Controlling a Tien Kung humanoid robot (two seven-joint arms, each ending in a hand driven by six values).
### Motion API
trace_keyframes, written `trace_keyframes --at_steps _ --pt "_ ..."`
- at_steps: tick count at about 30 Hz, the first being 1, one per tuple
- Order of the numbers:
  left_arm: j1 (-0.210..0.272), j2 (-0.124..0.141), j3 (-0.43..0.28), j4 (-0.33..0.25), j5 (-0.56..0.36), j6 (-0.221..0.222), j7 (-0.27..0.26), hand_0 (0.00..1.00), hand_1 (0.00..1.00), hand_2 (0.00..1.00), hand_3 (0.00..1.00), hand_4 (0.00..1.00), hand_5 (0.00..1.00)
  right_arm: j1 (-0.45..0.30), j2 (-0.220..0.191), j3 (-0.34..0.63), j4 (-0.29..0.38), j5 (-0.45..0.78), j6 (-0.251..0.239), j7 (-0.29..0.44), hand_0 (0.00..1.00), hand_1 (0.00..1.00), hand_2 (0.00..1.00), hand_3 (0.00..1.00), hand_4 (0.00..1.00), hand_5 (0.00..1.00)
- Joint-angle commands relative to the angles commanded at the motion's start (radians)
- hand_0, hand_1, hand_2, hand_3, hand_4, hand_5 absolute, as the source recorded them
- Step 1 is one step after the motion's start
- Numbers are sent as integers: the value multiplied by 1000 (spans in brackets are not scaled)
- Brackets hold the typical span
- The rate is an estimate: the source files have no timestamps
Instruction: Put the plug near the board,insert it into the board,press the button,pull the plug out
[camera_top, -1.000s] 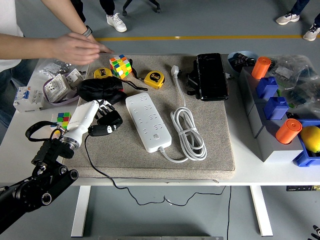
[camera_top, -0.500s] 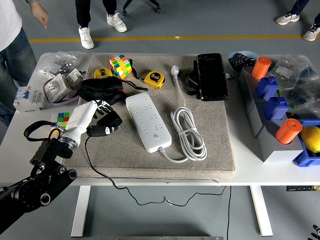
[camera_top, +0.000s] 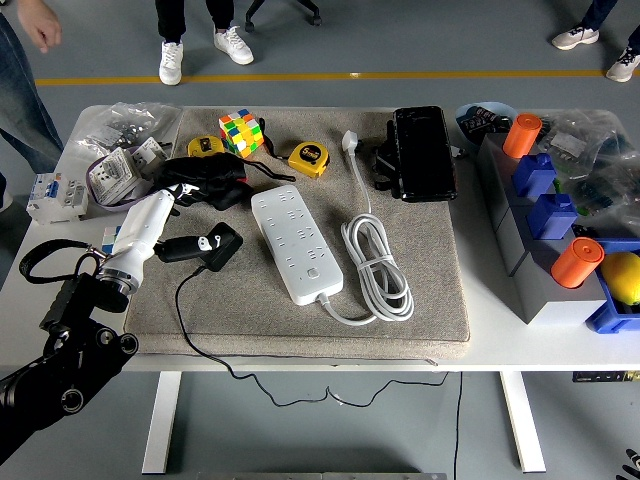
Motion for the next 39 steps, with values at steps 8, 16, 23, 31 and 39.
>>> trace_keyframes --at_steps 8,16,23,31,39 --pt "22 -1 -32 2 -246 16 -114 553 665 672 692 998 471 1 2 -1 -1 -1 0 0 600 651 611 511 808 501" --pt "34 -13 -37 29 -553 -19 -215 563 656 645 640 940 449 3 3 0 -7 1 1 -2 601 651 612 511 807 501" --pt "36 -18 -54 38 -614 -46 -228 561 653 642 627 924 439 9 8 -2 -16 5 1 -6 600 651 612 511 807 501" --pt "47 -16 -101 17 -603 -53 -222 562 653 640 623 915 435 11 12 -15 -30 16 4 -11 600 651 612 511 807 501" --pt "50 -2 -128 -11 -590 -68 -204 561 647 637 622 911 433 21 19 -16 -36 12 6 -23 600 652 613 511 808 502"
